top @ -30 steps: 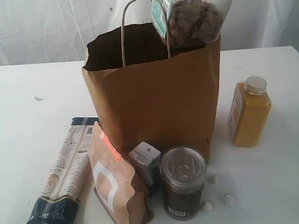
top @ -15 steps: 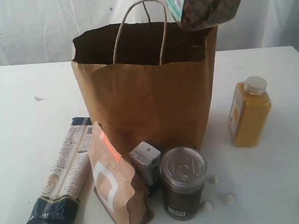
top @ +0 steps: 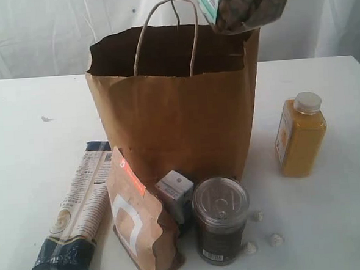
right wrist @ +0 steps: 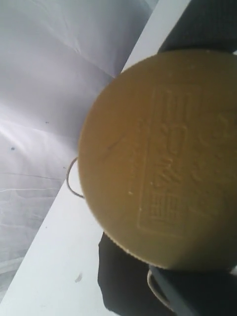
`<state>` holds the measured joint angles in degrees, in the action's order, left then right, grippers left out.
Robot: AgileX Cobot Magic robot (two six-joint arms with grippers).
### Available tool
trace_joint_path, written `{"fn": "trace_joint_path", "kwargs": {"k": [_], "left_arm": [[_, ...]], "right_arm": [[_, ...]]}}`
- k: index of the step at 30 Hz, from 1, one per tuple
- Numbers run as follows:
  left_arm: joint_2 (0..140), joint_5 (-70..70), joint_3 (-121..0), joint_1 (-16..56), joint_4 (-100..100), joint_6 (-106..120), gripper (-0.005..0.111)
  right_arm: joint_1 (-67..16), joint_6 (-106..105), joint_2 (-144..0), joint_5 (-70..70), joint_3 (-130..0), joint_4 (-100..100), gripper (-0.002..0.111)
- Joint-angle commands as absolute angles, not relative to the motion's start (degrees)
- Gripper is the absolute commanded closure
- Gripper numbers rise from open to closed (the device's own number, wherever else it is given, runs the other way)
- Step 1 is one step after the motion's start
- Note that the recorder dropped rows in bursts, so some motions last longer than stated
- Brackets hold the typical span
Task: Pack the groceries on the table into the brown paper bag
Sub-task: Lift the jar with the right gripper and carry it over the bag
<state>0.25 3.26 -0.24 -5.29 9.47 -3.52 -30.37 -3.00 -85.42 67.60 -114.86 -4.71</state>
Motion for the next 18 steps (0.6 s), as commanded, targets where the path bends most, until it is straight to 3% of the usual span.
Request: {"fn": "trace_joint_path", "kwargs": {"k": [1,18], "left_arm": [[0.0,3.1,0.0,-4.9,9.7,-3.7,0.107],[0.0,3.1,0.0,-4.9,9.7,-3.7,0.107]], "right_arm": [[-33.2,-3.3,-85.3,64.3,-115.5,-4.6,0.108],[-38.9,-2.2,-89.9,64.1,-115.5,-4.3,0.108]]}}
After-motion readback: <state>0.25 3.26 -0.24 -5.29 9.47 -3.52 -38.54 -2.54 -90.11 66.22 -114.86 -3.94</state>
